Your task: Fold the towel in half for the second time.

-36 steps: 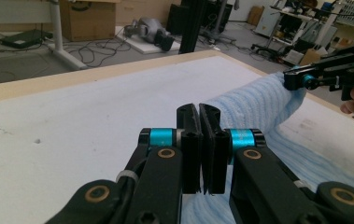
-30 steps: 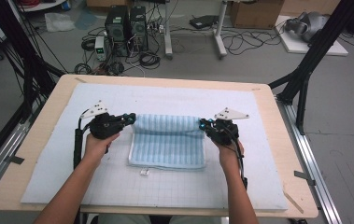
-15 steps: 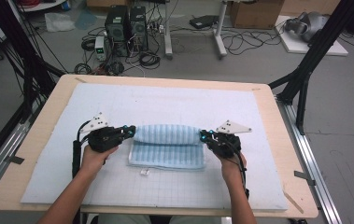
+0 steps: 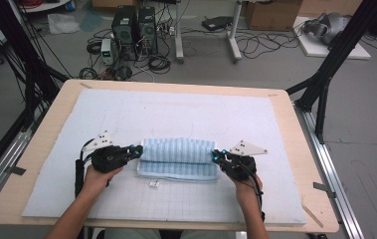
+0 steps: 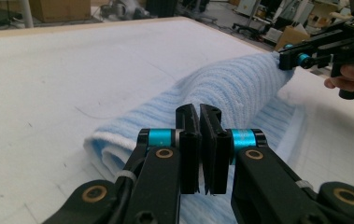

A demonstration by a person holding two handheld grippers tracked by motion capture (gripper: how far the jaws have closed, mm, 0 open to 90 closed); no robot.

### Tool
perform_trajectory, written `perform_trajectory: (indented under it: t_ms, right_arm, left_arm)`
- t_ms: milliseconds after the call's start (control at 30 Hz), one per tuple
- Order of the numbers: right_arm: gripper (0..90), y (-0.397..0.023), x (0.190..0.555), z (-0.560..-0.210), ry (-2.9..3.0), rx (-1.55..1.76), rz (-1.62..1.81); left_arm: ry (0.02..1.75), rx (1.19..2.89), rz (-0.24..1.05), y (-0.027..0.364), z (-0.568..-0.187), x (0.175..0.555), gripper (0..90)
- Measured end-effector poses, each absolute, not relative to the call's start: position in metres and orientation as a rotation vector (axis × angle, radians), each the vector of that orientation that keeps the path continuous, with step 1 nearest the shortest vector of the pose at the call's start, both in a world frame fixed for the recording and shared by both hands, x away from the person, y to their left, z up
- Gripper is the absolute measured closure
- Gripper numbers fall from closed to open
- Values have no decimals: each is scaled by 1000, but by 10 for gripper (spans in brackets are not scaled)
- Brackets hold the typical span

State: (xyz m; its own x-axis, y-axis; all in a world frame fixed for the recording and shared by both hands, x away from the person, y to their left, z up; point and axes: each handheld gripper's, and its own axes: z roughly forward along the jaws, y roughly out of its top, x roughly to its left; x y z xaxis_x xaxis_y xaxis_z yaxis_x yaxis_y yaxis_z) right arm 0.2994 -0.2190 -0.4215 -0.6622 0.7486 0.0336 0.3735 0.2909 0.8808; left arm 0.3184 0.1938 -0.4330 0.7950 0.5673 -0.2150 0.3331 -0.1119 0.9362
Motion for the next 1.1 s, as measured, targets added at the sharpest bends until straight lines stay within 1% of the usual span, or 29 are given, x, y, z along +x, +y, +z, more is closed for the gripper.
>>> perform_trajectory:
  t_ms: [133, 300, 600, 633, 667, 700, 733, 767, 800, 833, 933, 967, 1000, 1033, 1067, 1100]
  right_arm:
    - [841, -222, 288, -431, 2184, 1026, 1347]
    - [841, -223, 279, -432, 2179, 1013, 1347]
    - [828, -222, 262, -435, 2190, 981, 1311]
    - [822, -222, 259, -435, 2187, 982, 1311]
    - [757, -224, 254, -434, 2184, 978, 1317]
    - [757, -224, 254, -434, 2184, 978, 1317]
    - [689, -225, 251, -431, 2161, 996, 1318]
    - [689, -225, 251, -431, 2161, 996, 1318]
    - [660, -227, 250, -428, 2141, 999, 1319]
    - [637, -228, 249, -424, 2115, 1015, 1332]
    - [638, -224, 256, -411, 2072, 1020, 1316]
    - [638, -224, 256, -411, 2072, 1020, 1316]
    - [638, -216, 264, -409, 2089, 1009, 1286]
    - [638, -216, 264, -409, 2089, 1009, 1286]
    - [638, -206, 272, -411, 2120, 1015, 1226]
    - [638, -206, 272, -411, 2120, 1015, 1226]
  left_arm:
    - [702, 1749, 224, 193, -438, 312, 857]
    - [705, 1747, 197, 195, -442, 306, 858]
    - [699, 1786, 189, 201, -449, 293, 840]
    - [703, 1785, 195, 202, -448, 292, 822]
    - [713, 1774, 197, 204, -447, 291, 710]
    - [719, 1755, 198, 206, -445, 291, 710]
    - [724, 1741, 211, 208, -442, 291, 567]
    - [736, 1725, 227, 209, -439, 292, 567]
    - [744, 1708, 233, 209, -435, 293, 505]
    - [742, 1697, 236, 210, -432, 295, 493]
    - [742, 1678, 247, 202, -425, 304, 496]
    - [742, 1678, 247, 202, -425, 304, 507]
    - [739, 1695, 242, 196, -427, 309, 522]
    - [739, 1695, 242, 196, -427, 309, 552]
    - [744, 1723, 243, 193, -428, 312, 572]
    - [759, 1743, 234, 189, -431, 314, 572]
